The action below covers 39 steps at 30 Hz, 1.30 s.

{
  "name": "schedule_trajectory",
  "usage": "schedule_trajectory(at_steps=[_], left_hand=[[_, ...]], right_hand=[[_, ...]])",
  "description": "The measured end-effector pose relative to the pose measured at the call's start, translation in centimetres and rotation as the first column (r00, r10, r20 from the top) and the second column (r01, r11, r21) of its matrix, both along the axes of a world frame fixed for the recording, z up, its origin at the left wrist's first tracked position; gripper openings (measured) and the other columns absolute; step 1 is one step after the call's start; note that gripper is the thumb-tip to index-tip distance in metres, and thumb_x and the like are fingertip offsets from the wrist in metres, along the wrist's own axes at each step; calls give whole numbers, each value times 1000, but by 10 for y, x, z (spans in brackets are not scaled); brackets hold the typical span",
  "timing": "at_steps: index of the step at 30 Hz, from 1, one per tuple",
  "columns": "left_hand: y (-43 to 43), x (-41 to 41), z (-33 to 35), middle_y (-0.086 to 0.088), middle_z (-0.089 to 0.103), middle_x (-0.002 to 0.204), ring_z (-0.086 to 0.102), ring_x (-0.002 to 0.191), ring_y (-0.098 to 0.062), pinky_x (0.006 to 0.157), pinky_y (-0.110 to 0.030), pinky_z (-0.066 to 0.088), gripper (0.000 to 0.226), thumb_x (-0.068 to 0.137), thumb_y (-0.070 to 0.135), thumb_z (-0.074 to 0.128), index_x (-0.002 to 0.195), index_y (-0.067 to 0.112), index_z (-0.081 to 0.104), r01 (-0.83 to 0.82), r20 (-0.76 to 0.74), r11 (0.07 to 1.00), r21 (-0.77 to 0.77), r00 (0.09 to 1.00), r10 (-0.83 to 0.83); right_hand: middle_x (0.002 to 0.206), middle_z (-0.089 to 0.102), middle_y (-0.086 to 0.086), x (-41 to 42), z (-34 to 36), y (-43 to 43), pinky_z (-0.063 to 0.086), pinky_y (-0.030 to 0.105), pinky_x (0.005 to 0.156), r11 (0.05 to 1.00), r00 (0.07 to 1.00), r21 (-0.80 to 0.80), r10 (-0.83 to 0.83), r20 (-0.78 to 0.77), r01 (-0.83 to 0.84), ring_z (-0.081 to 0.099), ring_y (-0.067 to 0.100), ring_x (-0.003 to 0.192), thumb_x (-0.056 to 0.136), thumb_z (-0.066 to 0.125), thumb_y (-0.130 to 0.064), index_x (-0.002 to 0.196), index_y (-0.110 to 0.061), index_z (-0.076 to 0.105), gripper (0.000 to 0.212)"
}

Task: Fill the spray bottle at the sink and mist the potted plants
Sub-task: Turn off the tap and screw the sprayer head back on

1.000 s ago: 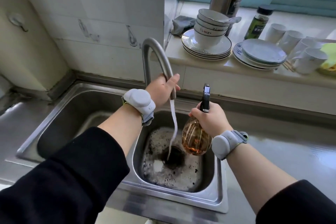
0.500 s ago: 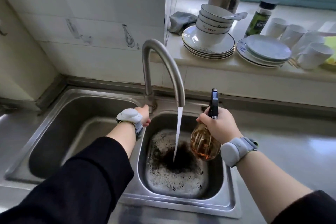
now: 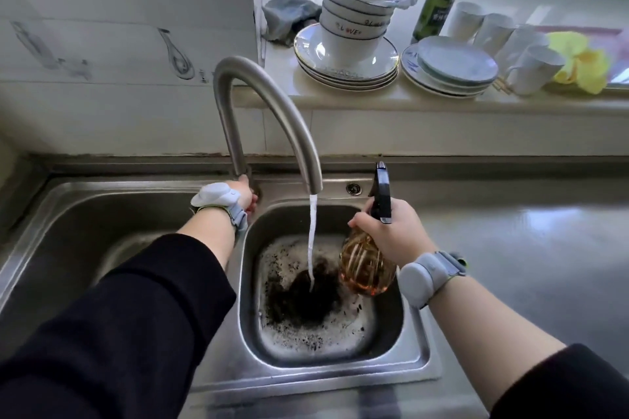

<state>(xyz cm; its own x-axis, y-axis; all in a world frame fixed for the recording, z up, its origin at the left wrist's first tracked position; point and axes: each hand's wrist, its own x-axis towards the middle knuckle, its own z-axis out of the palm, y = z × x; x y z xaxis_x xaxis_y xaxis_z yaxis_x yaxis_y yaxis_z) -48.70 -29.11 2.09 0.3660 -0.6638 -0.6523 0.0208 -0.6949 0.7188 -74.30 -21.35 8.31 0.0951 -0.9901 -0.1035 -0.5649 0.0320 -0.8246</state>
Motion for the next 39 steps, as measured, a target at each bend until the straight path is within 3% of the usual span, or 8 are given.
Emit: schedule_trajectory(at_steps=[3,6,12,18,21,25,29,39], left_hand=[[-2,-2,1,3,37,23,37,33,-15,40,-17,24,54,99,42,24,56,12,35,-1,-5,1000,11,1000,1],[11,-7,1,-3,43,46,37,41,-15,46,-21,27,50,99,42,26,60,14,39,-29,-1,999,-29,1000,29],[67,-29,8,4,41,23,37,18,-5,51,-21,27,32,95,15,37,63,14,41,202,-58,976,78,979,-198],[134,-76,12,1,58,77,52,62,-9,55,-20,39,9,86,28,59,85,20,58,705,-60,709,19,709,-703],[156,-109,26,13,60,112,55,103,-6,77,-30,44,56,65,46,73,115,37,50,783,-132,604,-150,590,-797],[166,-150,55,26,62,112,58,110,2,86,-21,52,83,68,20,79,131,46,32,809,-84,438,-392,443,-893],[179,-175,75,14,66,110,61,106,-4,98,-35,48,78,58,28,82,125,35,43,779,101,469,-417,552,-827],[205,-189,114,26,65,102,61,98,9,87,-18,46,60,47,44,83,96,54,50,706,312,499,-502,686,-657]], right_hand=[[59,64,-21,-7,1,5,39,5,54,1000,1000,-6,-22,8,22,59,-8,63,82,65,-17,71,-4,66,17],[58,63,-18,-11,1,13,39,5,55,999,999,-20,-33,3,33,58,-8,63,82,65,-17,72,-3,66,18],[67,62,-5,-18,4,28,47,28,68,996,995,-8,-85,54,86,57,9,68,80,67,-19,72,-6,66,15],[58,59,-16,-31,10,49,49,39,76,998,987,46,-46,156,39,56,9,70,77,69,-21,54,-27,64,25],[63,64,-16,-43,19,65,51,40,79,998,979,52,17,205,-28,61,6,73,78,67,-23,61,-25,69,18],[67,71,-9,-54,37,85,53,35,75,997,958,60,37,286,-56,67,5,71,78,64,-21,68,-14,72,15],[76,75,1,-68,61,99,57,37,80,1000,945,-4,20,325,-20,70,16,79,81,62,-17,76,-8,75,17],[71,73,-8,-65,95,113,55,37,83,985,967,-153,-41,251,82,68,8,75,82,59,-22,72,-11,69,18]])
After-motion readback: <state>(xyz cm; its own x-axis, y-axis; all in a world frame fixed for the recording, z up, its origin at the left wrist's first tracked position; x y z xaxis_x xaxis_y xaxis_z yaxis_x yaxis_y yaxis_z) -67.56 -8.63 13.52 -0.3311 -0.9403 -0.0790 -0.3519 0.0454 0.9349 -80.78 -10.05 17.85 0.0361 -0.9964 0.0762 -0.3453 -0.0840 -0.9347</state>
